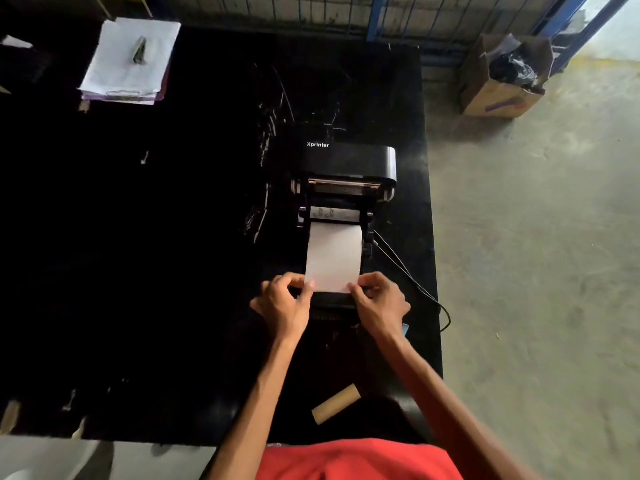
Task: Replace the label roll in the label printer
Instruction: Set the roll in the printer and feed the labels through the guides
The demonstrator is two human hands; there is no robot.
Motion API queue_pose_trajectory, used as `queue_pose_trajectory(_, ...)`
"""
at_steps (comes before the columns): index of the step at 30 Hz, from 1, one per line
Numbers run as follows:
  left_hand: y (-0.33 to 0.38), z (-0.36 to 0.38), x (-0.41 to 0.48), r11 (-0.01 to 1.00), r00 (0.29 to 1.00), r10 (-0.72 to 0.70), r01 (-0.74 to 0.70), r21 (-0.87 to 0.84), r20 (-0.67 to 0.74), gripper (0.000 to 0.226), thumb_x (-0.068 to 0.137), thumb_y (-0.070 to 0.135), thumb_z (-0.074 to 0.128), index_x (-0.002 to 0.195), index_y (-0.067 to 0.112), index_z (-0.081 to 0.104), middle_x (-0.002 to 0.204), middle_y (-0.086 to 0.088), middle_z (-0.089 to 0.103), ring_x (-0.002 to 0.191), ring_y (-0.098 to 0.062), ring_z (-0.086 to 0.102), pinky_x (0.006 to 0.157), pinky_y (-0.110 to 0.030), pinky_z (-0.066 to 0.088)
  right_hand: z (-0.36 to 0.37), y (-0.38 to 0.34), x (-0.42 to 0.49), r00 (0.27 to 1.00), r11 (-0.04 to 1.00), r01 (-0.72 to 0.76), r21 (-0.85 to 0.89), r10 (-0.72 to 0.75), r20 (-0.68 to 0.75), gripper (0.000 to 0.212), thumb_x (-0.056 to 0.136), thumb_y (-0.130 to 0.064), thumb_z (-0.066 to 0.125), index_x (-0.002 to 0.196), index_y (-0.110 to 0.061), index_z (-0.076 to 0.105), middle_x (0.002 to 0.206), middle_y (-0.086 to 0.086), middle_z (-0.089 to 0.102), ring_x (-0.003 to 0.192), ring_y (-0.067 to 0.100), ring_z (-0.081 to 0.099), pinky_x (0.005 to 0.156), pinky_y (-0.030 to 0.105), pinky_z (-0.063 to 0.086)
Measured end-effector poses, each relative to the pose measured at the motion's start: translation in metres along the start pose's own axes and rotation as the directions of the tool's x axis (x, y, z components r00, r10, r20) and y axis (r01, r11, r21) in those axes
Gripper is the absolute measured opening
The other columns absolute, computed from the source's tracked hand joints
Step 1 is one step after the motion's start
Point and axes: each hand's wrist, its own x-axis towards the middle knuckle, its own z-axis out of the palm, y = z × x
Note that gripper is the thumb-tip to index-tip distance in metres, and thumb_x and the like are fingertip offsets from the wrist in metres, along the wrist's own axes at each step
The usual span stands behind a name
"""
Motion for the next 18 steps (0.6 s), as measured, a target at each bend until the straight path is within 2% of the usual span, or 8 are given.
queue_pose_trajectory(1, -0.001, -0.001, 0.006, 1.0, 1.0, -0.012, 0.011, 0.014, 0.015, 0.011, 0.084, 0.035, 0.077, 0.085, 0.024, 0.078, 0.098, 0.002, 0.073, 0.108, -0.024, 0.056, 0.08, -0.033, 0.017, -0.003, 0.001, 0.005, 1.0, 1.0, 0.005, -0.002, -0.005, 0.022, 0.008, 0.085, -0.043, 0.073, 0.083, -0.035, 0.07, 0.079, -0.017, 0.066, 0.09, 0.012, 0.067, 0.088, 0.037, 0.037)
queue_pose_trajectory(3, -0.002, 0.0, 0.02, 0.995, 0.998, -0.031, 0.026, 0.092, 0.054, 0.013, 0.081, 0.039, 0.079, 0.084, 0.025, 0.08, 0.098, 0.001, 0.073, 0.108, -0.024, 0.056, 0.084, -0.037, 0.024, -0.006, 0.004, 0.014, 0.998, 0.999, 0.042, -0.015, -0.041, 0.054, 0.009, 0.086, -0.041, 0.074, 0.087, -0.032, 0.076, 0.087, -0.009, 0.073, 0.093, 0.017, 0.069, 0.09, 0.04, 0.048)
queue_pose_trajectory(6, -0.005, 0.007, 0.038, 0.99, 0.992, -0.025, 0.007, 0.139, 0.128, 0.017, 0.078, 0.043, 0.082, 0.084, 0.027, 0.081, 0.09, 0.001, 0.074, 0.087, -0.017, 0.058, 0.08, -0.035, 0.022, -0.005, 0.006, 0.025, 0.994, 0.996, 0.088, 0.007, -0.088, 0.071, 0.008, 0.086, -0.034, 0.077, 0.089, -0.027, 0.08, 0.091, -0.002, 0.078, 0.087, 0.013, 0.071, 0.081, 0.031, 0.054)
queue_pose_trajectory(8, -0.008, 0.013, 0.047, 0.993, 0.99, -0.027, 0.01, 0.122, 0.136, 0.02, 0.077, 0.043, 0.083, 0.086, 0.025, 0.081, 0.089, 0.002, 0.077, 0.08, -0.013, 0.057, 0.079, -0.033, 0.02, -0.001, 0.006, 0.03, 0.995, 0.998, 0.054, 0.043, -0.057, 0.077, 0.006, 0.085, -0.032, 0.079, 0.088, -0.027, 0.08, 0.089, -0.003, 0.078, 0.08, 0.006, 0.069, 0.07, 0.021, 0.05)
queue_pose_trajectory(11, -0.01, 0.021, 0.052, 0.992, 0.994, -0.022, 0.009, 0.125, 0.107, 0.023, 0.075, 0.043, 0.085, 0.086, 0.024, 0.082, 0.086, 0.002, 0.077, 0.073, -0.01, 0.051, 0.079, -0.031, 0.02, 0.003, 0.009, 0.033, 0.998, 0.999, 0.01, 0.035, -0.012, 0.066, 0.005, 0.083, -0.035, 0.08, 0.084, -0.03, 0.08, 0.072, -0.015, 0.071, 0.062, -0.007, 0.061, 0.055, 0.011, 0.039)
queue_pose_trajectory(13, -0.011, 0.026, 0.051, 0.991, 0.995, -0.015, 0.001, 0.136, 0.102, 0.022, 0.075, 0.042, 0.084, 0.087, 0.024, 0.082, 0.085, 0.001, 0.077, 0.069, -0.009, 0.047, 0.079, -0.032, 0.021, 0.004, 0.012, 0.03, 0.998, 1.0, -0.013, 0.017, 0.012, 0.059, 0.005, 0.083, -0.036, 0.078, 0.079, -0.033, 0.078, 0.059, -0.021, 0.064, 0.05, -0.008, 0.06, 0.046, 0.008, 0.035)
queue_pose_trajectory(16, -0.012, 0.03, 0.05, 0.991, 0.996, -0.008, -0.005, 0.137, 0.092, 0.022, 0.076, 0.042, 0.083, 0.088, 0.024, 0.082, 0.082, 0.001, 0.077, 0.071, -0.012, 0.05, 0.079, -0.032, 0.021, 0.006, 0.014, 0.032, 0.998, 1.0, -0.009, 0.023, 0.007, 0.063, 0.015, 0.084, -0.031, 0.077, 0.07, -0.034, 0.073, 0.046, -0.026, 0.06, 0.046, -0.017, 0.057, 0.04, 0.005, 0.036)
queue_pose_trajectory(18, -0.014, 0.03, 0.05, 0.99, 0.997, 0.019, -0.03, 0.141, 0.078, 0.023, 0.077, 0.043, 0.082, 0.089, 0.024, 0.082, 0.077, 0.001, 0.075, 0.069, -0.012, 0.051, 0.079, -0.032, 0.022, 0.006, 0.014, 0.034, 0.998, 1.0, -0.004, 0.018, 0.003, 0.065, 0.015, 0.084, -0.031, 0.076, 0.07, -0.034, 0.072, 0.046, -0.032, 0.058, 0.045, -0.014, 0.057, 0.039, 0.008, 0.034)
